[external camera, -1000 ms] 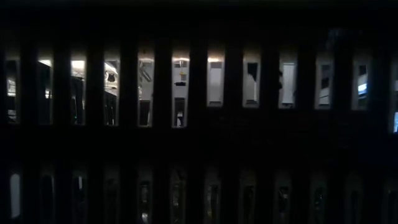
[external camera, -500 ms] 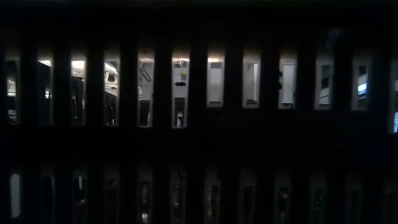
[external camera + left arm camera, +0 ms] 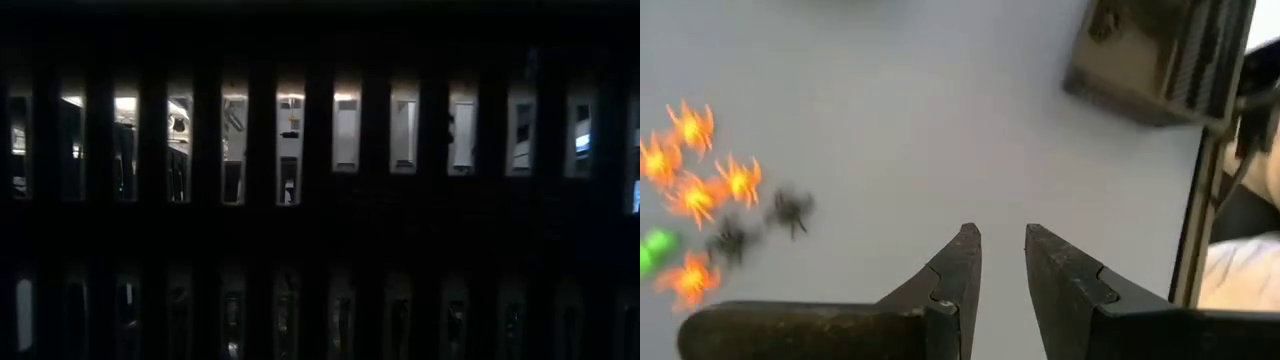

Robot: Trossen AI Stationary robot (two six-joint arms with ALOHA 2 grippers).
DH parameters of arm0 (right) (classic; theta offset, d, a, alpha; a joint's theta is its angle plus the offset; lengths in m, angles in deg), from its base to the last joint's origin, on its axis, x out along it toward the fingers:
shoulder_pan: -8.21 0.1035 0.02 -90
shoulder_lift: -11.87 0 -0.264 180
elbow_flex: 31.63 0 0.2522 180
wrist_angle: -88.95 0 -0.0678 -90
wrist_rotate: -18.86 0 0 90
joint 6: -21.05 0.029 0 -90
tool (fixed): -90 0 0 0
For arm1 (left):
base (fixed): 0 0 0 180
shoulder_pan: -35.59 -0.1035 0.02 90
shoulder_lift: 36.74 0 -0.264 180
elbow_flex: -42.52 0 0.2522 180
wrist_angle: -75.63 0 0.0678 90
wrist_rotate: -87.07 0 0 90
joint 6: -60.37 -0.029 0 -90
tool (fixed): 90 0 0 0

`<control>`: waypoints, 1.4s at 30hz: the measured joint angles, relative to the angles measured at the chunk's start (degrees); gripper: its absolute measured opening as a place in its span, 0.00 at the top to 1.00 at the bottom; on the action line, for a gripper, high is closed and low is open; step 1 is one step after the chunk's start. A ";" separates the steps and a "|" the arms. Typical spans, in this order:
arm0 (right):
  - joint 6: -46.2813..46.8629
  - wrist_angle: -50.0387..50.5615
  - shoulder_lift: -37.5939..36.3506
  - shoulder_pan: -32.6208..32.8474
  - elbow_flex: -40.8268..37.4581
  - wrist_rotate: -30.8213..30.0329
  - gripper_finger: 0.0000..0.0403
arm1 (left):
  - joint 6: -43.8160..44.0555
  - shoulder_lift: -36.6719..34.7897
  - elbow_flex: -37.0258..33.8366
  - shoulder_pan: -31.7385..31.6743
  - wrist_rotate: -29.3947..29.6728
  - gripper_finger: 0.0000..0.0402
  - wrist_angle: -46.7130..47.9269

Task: Sort Halloween decoration
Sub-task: Put the black spider toy into the bottom black bin

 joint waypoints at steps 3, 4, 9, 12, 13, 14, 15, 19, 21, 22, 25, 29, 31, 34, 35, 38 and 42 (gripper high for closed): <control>1.55 -2.11 -0.23 1.43 -3.46 -2.69 0.70 | 2.54 1.42 0.00 2.04 -0.17 0.81 -0.21; 2.52 -2.67 -0.27 1.30 -4.60 -2.99 0.70 | 3.44 1.96 0.00 2.54 -0.18 0.81 -0.35; 5.50 -7.45 -0.32 1.25 -10.07 -3.60 0.70 | 7.61 4.67 0.00 4.65 -1.50 0.81 -0.32; 5.34 -8.96 -0.36 1.21 -11.02 -4.46 0.70 | 9.05 6.38 0.00 5.59 -2.93 0.81 -0.35; 5.30 -9.10 -0.37 1.21 -11.02 -4.51 0.70 | 9.21 7.02 0.00 5.73 -3.50 0.81 -0.34; 4.99 -9.43 -0.38 1.22 -11.02 -4.51 0.70 | 9.28 7.61 0.00 5.78 -3.80 0.81 -0.32; 4.71 -9.72 -0.38 1.21 -11.02 -4.48 0.70 | 9.28 8.25 0.00 5.78 -3.99 0.81 -0.30; 4.63 -9.67 -0.40 1.22 -11.02 -4.47 0.70 | 8.92 10.56 0.00 5.61 -5.26 0.81 -0.35; 4.63 -9.63 -0.40 1.21 -11.02 -4.49 0.70 | 8.92 11.79 0.00 5.36 -7.98 0.81 -0.43; 4.63 -9.62 -0.40 1.22 -11.02 -4.47 0.70 | 8.96 12.43 0.00 5.30 -9.73 0.81 -0.49; 4.63 -9.54 -0.40 1.21 -11.02 -4.47 0.70 | 9.05 13.95 -0.02 5.35 -14.15 0.81 -1.63; 4.63 -9.49 -0.40 1.21 -11.02 -4.47 0.70 | 8.98 14.54 -0.02 5.97 -15.66 0.81 -4.22; 4.63 -9.49 -0.40 1.22 -11.02 -4.46 0.70 | 8.95 14.54 -0.02 6.11 -15.64 0.81 -5.82; 4.63 -9.47 -0.40 1.23 -11.02 -4.46 0.70 | 9.11 14.54 -0.02 6.41 -16.96 0.81 -7.80; 4.63 -9.47 -0.40 1.21 -11.02 -4.47 0.70 | 9.46 14.54 -0.02 6.47 -17.57 0.81 -8.30; 4.63 -9.45 -0.40 1.22 -11.02 -4.45 0.70 | 10.38 14.54 -0.02 6.77 -17.93 0.81 -8.84; 4.63 -9.45 -0.40 1.21 -11.02 -4.45 0.70 | 10.41 15.28 -0.02 7.07 -17.08 0.81 -9.62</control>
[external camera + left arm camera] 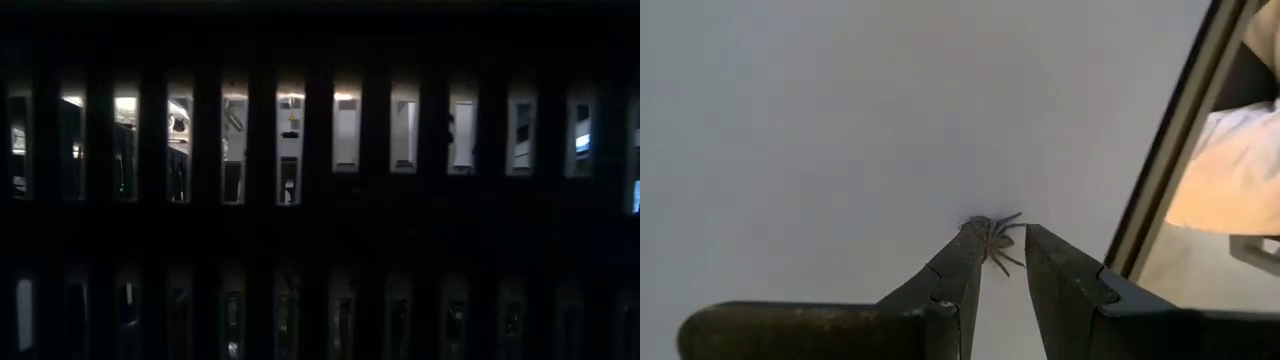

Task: Sort Halloween decoration
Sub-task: Put the black spider toy into the bottom black bin

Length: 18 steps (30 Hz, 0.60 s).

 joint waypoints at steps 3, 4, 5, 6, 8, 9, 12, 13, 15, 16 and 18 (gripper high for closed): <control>0.00 0.00 0.00 0.02 0.00 0.00 0.70 | 0.02 1.69 0.00 0.09 -0.28 0.81 -0.45; 0.00 0.02 0.00 0.00 0.00 0.00 0.70 | -0.02 2.26 0.00 0.09 -0.39 0.81 -1.24; 0.00 0.04 0.00 0.02 0.00 0.00 0.70 | -0.21 2.90 0.00 0.09 -0.45 0.81 -1.95; 0.00 0.04 0.00 0.00 0.00 0.00 0.70 | -0.37 3.34 -0.01 0.09 -0.50 0.81 -2.36; 0.00 0.04 0.00 0.00 0.00 0.00 0.70 | -0.39 3.94 -0.02 0.07 -0.78 0.81 -3.11; 0.00 0.04 0.00 0.02 0.00 0.00 0.70 | -0.37 4.14 -0.02 0.07 -0.81 0.81 -3.16; 0.00 0.02 0.00 0.02 0.00 0.00 0.70 | -0.04 4.95 -0.02 0.09 -0.87 0.81 -3.00; 0.00 0.04 -0.01 0.01 0.00 0.00 0.70 | -0.04 5.15 -0.02 0.07 -0.89 0.81 -2.90; 0.00 0.02 0.00 0.00 0.00 0.00 0.70 | -0.01 5.63 -0.02 0.07 -1.25 0.81 -3.03; 0.00 0.02 -0.01 0.02 0.00 0.00 0.70 | -0.02 5.84 -0.02 0.07 -1.44 0.81 -2.87; 0.00 0.02 -0.02 0.02 0.00 0.00 0.70 | -0.01 6.20 0.03 0.07 -1.60 0.81 -2.85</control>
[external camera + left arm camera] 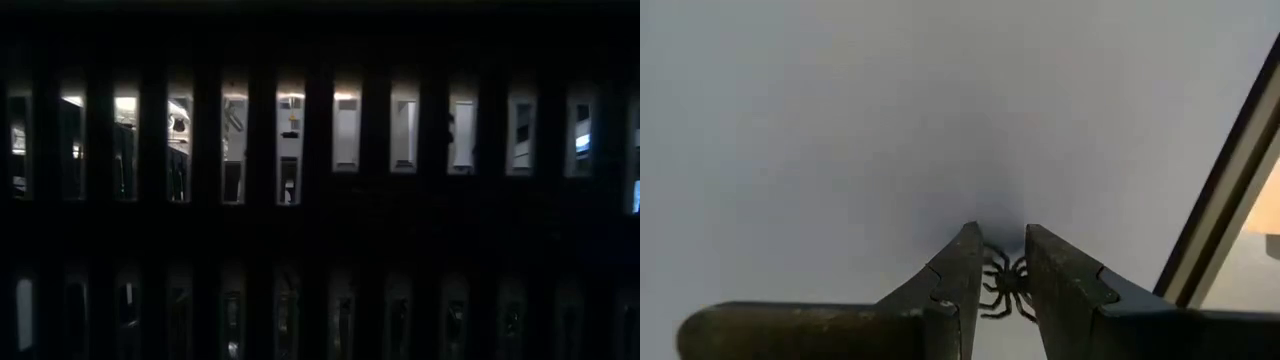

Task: Sort Halloween decoration
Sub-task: Put the black spider toy into the bottom black bin

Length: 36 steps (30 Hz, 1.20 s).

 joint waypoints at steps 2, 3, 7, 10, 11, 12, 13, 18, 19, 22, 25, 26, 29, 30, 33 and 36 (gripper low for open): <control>0.00 0.00 0.01 -0.02 0.00 0.00 0.70 | -0.01 0.36 0.08 0.00 0.02 0.81 0.03; 0.00 0.00 0.02 0.00 0.00 0.00 0.70 | -0.01 0.56 0.13 0.00 0.03 0.81 0.07; 0.00 0.00 0.00 -0.02 0.00 0.00 0.70 | -0.03 0.70 0.14 0.00 0.02 0.85 0.69; 0.00 0.00 0.00 0.00 0.00 0.00 0.70 | -0.52 0.73 0.14 -0.02 -0.03 0.92 1.01; 0.00 0.00 0.01 -0.02 0.00 0.00 0.70 | -0.94 0.74 0.12 -0.02 -0.10 0.95 1.05; 0.00 0.00 0.00 -0.01 0.00 0.00 0.70 | -1.46 0.76 0.12 -0.02 -0.20 0.97 1.03; 0.00 0.00 0.02 0.00 0.00 0.00 0.70 | -1.76 0.82 0.12 -0.02 -0.31 0.99 0.94; 0.00 0.00 0.01 -0.02 0.00 0.00 0.70 | -2.61 0.83 0.12 -0.09 -0.10 1.00 1.25; 0.00 0.00 0.02 0.00 0.00 0.00 0.70 | -2.63 0.77 0.11 -0.09 0.00 1.00 1.57; 0.00 0.00 0.00 0.00 0.00 0.00 0.70 | -3.44 0.60 0.47 -0.06 1.05 1.00 2.69; 0.00 0.00 0.01 -0.01 0.00 0.00 0.70 | -4.82 0.73 2.05 -0.15 2.47 1.00 5.95; 0.00 0.00 0.00 -0.02 0.00 0.00 0.70 | -5.01 0.77 2.74 -0.23 3.07 1.00 7.58; 0.02 0.00 0.00 -0.02 0.00 0.00 0.70 | -5.07 0.77 4.84 -0.56 3.95 1.00 11.00; 0.02 0.00 0.00 -0.02 0.00 0.00 0.70 | -5.13 0.77 5.55 -0.57 4.01 1.00 12.31; 0.01 0.00 0.00 -0.01 -0.02 0.00 0.70 | -5.53 0.75 7.25 -0.54 3.97 1.00 15.03; 0.02 0.02 0.00 0.00 -0.02 0.00 0.70 | -6.02 0.64 8.32 -0.30 3.50 1.00 16.08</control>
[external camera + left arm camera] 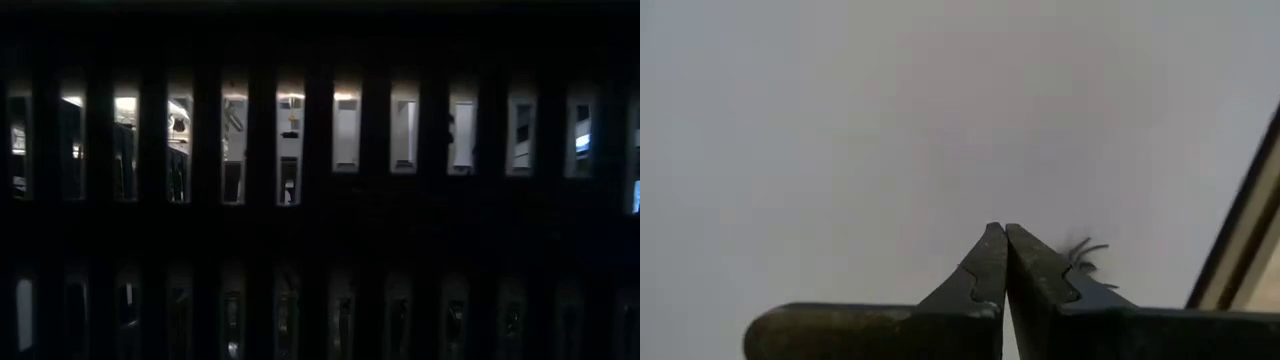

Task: Sort Halloween decoration
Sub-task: Put the black spider toy into the bottom black bin

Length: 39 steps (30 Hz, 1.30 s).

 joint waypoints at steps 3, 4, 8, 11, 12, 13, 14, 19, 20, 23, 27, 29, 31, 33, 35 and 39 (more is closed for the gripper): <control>0.00 0.04 0.00 -0.01 0.00 0.01 0.70 | 1.60 0.00 0.13 0.63 -0.88 1.00 -0.05; 0.00 0.05 0.00 -0.01 0.00 0.02 0.70 | 2.31 0.00 0.13 0.81 -1.23 1.00 -0.09; 0.00 0.11 0.00 0.00 0.01 0.02 0.70 | 4.50 -0.03 0.15 1.52 -3.27 1.00 -1.32; 0.00 0.12 0.00 -0.01 0.00 0.02 0.70 | 5.06 -0.05 0.17 1.97 -4.46 0.98 -3.04; 0.00 0.13 0.00 -0.02 0.00 0.02 0.70 | 5.54 -0.07 0.17 2.17 -4.53 0.96 -3.34; 0.00 0.13 0.00 0.00 0.00 0.02 0.70 | 5.80 -0.09 0.17 2.41 -4.61 0.93 -3.56; 0.00 0.13 0.00 0.00 0.00 0.02 0.70 | 6.03 -0.09 0.17 2.65 -4.57 0.91 -3.81; 0.00 0.15 0.00 0.00 0.00 0.02 0.70 | 7.55 -0.09 -0.11 3.56 -4.34 0.76 -4.01; 0.00 0.15 0.00 -0.02 0.00 0.02 0.70 | 7.56 -0.09 -0.33 3.71 -4.24 0.74 -3.94; 0.00 0.17 0.01 0.00 0.00 0.02 0.70 | 7.57 0.24 -0.89 3.93 -3.68 0.69 -3.89; 0.00 0.27 0.00 -0.02 0.00 0.02 0.70 | 5.13 2.55 -0.94 3.93 -4.40 0.67 -4.89; 0.00 0.37 0.00 0.00 0.00 0.02 0.70 | 2.65 3.93 -0.90 3.93 -5.80 0.67 -5.71; 0.00 0.39 0.00 0.00 0.00 0.02 0.70 | 1.39 4.90 -0.69 3.93 -6.44 0.67 -5.79; 0.00 0.41 0.02 -0.01 0.00 0.03 0.70 | 1.20 5.83 -0.64 3.91 -6.51 0.67 -5.76; 0.08 0.41 0.02 0.00 0.00 0.04 0.70 | 1.20 5.93 -0.66 3.88 -6.39 0.67 -5.60; 0.16 0.45 0.02 0.00 0.00 0.03 0.70 | 0.94 5.92 -0.72 3.91 -5.31 0.69 -5.21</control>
